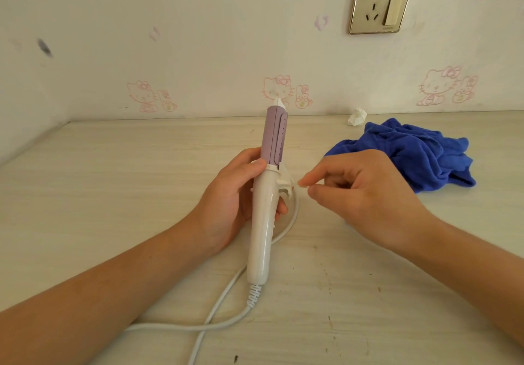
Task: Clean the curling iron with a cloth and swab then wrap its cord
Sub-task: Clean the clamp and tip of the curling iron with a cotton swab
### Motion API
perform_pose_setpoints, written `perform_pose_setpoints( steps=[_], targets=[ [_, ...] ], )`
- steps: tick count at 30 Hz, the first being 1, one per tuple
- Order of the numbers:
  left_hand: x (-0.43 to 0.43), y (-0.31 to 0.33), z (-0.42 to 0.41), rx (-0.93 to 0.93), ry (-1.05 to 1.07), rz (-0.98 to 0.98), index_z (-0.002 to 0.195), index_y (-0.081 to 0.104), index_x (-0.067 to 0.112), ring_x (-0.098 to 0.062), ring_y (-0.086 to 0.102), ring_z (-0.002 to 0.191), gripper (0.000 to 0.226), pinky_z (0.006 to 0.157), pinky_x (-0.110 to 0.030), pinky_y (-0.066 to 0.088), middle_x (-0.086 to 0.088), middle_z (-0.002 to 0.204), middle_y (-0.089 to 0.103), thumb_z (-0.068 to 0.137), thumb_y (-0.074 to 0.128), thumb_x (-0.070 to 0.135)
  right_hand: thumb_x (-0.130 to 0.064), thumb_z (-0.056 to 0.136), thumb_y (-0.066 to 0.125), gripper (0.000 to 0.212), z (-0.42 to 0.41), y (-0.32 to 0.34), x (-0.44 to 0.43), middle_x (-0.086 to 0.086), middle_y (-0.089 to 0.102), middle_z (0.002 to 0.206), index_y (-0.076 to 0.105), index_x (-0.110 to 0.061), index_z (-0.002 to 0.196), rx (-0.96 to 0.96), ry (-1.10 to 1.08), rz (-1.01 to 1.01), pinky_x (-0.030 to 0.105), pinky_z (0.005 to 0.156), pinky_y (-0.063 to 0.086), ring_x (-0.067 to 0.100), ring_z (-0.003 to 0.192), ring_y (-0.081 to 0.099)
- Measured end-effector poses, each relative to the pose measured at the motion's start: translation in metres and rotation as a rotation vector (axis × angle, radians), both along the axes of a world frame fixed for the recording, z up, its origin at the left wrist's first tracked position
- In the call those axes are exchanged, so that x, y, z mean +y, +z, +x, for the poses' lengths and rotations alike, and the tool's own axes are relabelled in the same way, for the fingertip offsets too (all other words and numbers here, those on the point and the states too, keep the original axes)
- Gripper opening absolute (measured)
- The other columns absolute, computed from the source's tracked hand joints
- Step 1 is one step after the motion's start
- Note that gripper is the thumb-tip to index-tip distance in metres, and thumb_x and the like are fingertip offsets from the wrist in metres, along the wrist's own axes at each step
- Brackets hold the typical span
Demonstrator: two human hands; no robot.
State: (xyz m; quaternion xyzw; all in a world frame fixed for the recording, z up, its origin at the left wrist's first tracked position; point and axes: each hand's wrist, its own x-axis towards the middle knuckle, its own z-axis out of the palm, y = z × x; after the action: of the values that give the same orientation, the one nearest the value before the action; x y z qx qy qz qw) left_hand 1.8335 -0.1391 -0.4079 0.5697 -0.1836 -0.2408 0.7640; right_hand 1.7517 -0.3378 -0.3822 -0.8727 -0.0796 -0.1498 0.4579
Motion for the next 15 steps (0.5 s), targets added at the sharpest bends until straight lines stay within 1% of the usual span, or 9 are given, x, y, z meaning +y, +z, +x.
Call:
perform_pose_setpoints(
  steps=[2,5,6,9,13,15],
  targets=[
    [0.0003,0.0004,0.0001,0.002,0.003,-0.003,0.123,0.064,0.014,-0.035,0.067,0.061,0.034,0.056,-0.036,0.056,-0.019,0.086,0.064,0.094,0.053,0.03,-0.002,0.09,0.071,0.016,-0.0006,-0.0002,0.001,0.009,0.049,0.046,0.079,-0.016,0.084,-0.007,0.017,0.007,0.025,0.049,0.042,0.009,0.042,0.04],
    [-0.0003,0.0008,-0.0002,0.006,0.0,0.001,0.121,0.066,0.016,-0.035,0.067,0.061,0.032,0.054,-0.035,0.056,-0.021,0.091,0.06,0.094,0.054,0.03,-0.005,0.091,0.071,0.015,0.0034,-0.0012,-0.0017,-0.004,0.047,0.043,0.079,-0.017,0.087,-0.019,-0.058,0.027,0.019,0.049,0.042,0.006,0.041,0.04],
    [-0.0005,0.0008,-0.0005,0.01,0.0,-0.002,0.12,0.066,0.017,-0.035,0.067,0.061,0.032,0.054,-0.035,0.056,-0.022,0.09,0.059,0.094,0.054,0.029,-0.005,0.091,0.071,0.015,0.0038,-0.0013,-0.0026,-0.006,0.046,0.044,0.079,-0.017,0.087,-0.006,-0.049,0.029,0.018,0.048,0.041,0.006,0.041,0.04],
    [0.0,0.0012,-0.0009,0.023,-0.004,-0.03,0.117,0.067,0.016,-0.035,0.067,0.06,0.03,0.055,-0.035,0.056,-0.019,0.086,0.063,0.093,0.053,0.028,-0.003,0.09,0.072,0.017,0.0014,-0.002,-0.0006,-0.004,0.046,0.045,0.079,-0.017,0.085,0.017,0.034,0.02,0.018,0.048,0.039,0.006,0.042,0.039],
    [-0.0003,0.003,-0.0011,0.032,-0.014,-0.041,0.12,0.065,0.014,-0.035,0.068,0.062,0.033,0.055,-0.035,0.057,-0.022,0.091,0.062,0.093,0.053,0.027,-0.005,0.091,0.072,0.013,0.0028,-0.0034,-0.0001,-0.005,0.045,0.045,0.078,-0.016,0.087,-0.017,-0.017,0.045,0.021,0.048,0.041,0.007,0.042,0.038],
    [0.0007,0.0039,-0.0013,0.037,-0.029,-0.053,0.121,0.063,0.013,-0.035,0.068,0.065,0.032,0.057,-0.035,0.056,-0.019,0.089,0.066,0.095,0.05,0.026,-0.004,0.09,0.072,0.014,0.0012,-0.0028,0.001,-0.007,0.043,0.044,0.078,-0.016,0.085,-0.003,0.029,0.024,0.022,0.05,0.039,0.007,0.042,0.036]
  ],
)
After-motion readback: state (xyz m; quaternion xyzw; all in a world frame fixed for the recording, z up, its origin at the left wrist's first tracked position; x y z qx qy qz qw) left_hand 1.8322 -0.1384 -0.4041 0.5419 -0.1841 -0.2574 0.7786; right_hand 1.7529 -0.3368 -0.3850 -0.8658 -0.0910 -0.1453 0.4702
